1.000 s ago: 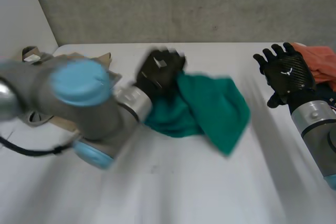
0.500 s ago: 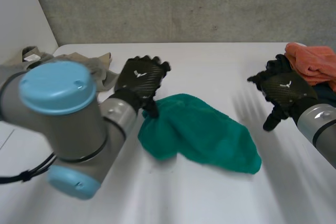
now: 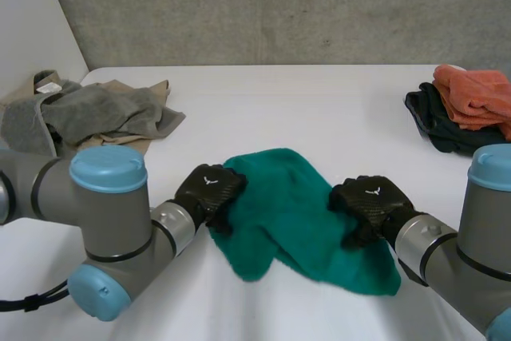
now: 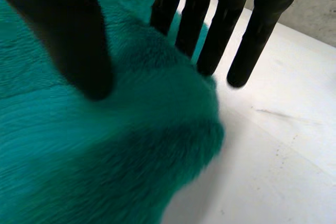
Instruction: Fold the laundry.
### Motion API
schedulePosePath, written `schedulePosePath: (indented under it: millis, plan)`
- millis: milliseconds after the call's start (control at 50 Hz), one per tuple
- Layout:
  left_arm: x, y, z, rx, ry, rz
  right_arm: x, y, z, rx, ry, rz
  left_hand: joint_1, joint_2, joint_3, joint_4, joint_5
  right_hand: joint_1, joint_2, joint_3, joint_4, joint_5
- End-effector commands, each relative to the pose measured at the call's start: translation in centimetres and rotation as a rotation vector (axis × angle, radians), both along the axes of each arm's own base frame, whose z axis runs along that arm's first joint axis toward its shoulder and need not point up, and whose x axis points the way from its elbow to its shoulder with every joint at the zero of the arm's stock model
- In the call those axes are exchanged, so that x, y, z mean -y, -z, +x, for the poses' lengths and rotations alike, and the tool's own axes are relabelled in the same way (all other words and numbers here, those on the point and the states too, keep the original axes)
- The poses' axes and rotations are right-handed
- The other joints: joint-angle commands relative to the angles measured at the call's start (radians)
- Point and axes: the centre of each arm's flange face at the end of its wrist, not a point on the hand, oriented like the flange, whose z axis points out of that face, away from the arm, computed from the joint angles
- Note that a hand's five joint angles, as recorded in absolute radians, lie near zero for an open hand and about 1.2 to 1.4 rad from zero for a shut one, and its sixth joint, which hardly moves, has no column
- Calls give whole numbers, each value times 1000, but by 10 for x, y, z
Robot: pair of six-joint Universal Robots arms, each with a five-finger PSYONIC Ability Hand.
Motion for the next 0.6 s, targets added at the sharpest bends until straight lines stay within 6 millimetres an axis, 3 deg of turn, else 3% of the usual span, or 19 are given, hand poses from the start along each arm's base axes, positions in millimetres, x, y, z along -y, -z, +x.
schedulePosePath:
  millis: [20, 100, 120, 160, 180, 200, 260, 280, 380, 480, 560, 600]
  plan:
    - [3, -21, -6, -17, -36, -71, 22, -15, -4, 11, 69, -159, 379, 421, 425, 420, 431, 430, 387, 420, 421, 424]
    - [-1, -76, 3, -83, -96, -195, 28, -45, -6, 19, 99, -279, 379, 421, 425, 420, 431, 430, 387, 420, 421, 424]
    - [-3, -86, 5, -97, -102, -217, 30, -61, -5, 22, 98, -337, 379, 421, 425, 420, 431, 430, 387, 420, 421, 424]
    - [-13, -117, 8, -154, -100, -279, 33, -78, -4, 33, 95, -398, 379, 421, 425, 420, 431, 430, 387, 420, 421, 424]
    - [-17, -128, 9, -176, -98, -303, 35, -96, -3, 47, 95, -459, 379, 421, 425, 420, 431, 430, 387, 420, 421, 424]
    - [-26, -152, 11, -218, -90, -356, 35, -102, -3, 52, 96, -479, 379, 421, 425, 420, 431, 430, 387, 420, 421, 424]
    - [-45, -184, 16, -276, -72, -424, 41, -127, -1, 77, 107, -552, 379, 421, 425, 420, 431, 430, 387, 420, 421, 424]
    - [-48, -187, 16, -281, -66, -427, 42, -132, 0, 83, 107, -564, 379, 421, 425, 420, 431, 430, 387, 420, 421, 424]
    - [-57, -179, 3, -269, -19, -397, 55, -145, 5, 92, 103, -591, 379, 421, 425, 420, 431, 430, 387, 420, 421, 424]
    - [-37, -128, -25, -184, 2, -288, 96, -101, 20, 42, 103, -510, 379, 421, 425, 420, 431, 430, 387, 420, 421, 424]
    - [-39, -92, -59, -152, 74, -235, 122, -73, 31, -5, 96, -502, 376, 418, 422, 417, 429, 430, 387, 420, 421, 424]
    - [-35, -80, -69, -144, 87, -224, 132, -59, 34, -31, 101, -502, 227, 269, 273, 268, 280, 430, 387, 420, 421, 424]
